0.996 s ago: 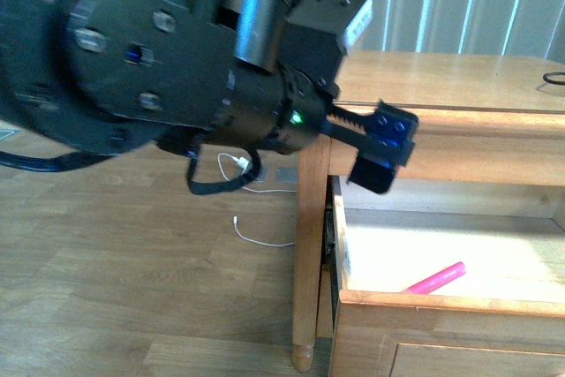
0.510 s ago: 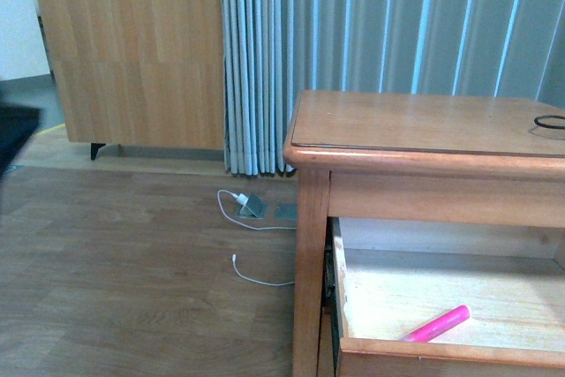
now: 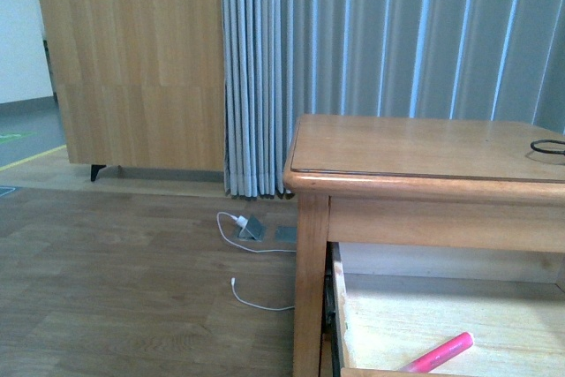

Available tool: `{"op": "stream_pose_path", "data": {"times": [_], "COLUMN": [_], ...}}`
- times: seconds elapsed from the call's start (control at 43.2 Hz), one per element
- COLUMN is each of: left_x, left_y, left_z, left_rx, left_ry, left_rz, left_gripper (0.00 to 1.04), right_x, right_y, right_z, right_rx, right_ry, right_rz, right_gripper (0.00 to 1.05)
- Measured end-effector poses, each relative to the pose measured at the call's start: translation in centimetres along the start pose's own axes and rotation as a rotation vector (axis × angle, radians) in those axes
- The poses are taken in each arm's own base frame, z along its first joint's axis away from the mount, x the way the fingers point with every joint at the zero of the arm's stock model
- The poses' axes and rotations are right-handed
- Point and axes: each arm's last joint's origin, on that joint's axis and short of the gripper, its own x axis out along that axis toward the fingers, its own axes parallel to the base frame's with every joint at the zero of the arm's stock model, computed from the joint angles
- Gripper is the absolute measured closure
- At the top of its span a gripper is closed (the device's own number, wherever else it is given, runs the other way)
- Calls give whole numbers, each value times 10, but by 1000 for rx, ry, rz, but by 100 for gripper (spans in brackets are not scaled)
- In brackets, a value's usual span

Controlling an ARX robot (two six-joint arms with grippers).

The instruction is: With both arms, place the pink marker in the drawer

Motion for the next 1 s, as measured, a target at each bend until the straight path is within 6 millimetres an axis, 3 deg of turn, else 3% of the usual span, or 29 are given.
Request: {"op": "stream_pose_path", "data": {"times": [0.069,0.162,0.486,0.996], "left_x": [0,-3,-6,-7], "left_y": [0,8,15,15], "left_z": [0,-5,-19,-25], "left_rx": [-5,9,24,27], "left_ry": [-30,-110,-133,-153], "left_rz": [-48,-201,-194,-194], "left_gripper": [10,30,101,101], "right_x": [0,0,0,0], "right_y": [0,0,0,0], "right_z": [0,0,0,0], "right_rx": [0,0,0,0], "right_ry": [0,0,0,0], "right_rz": [0,0,0,0], "right_gripper": [8,8,8,8]}}
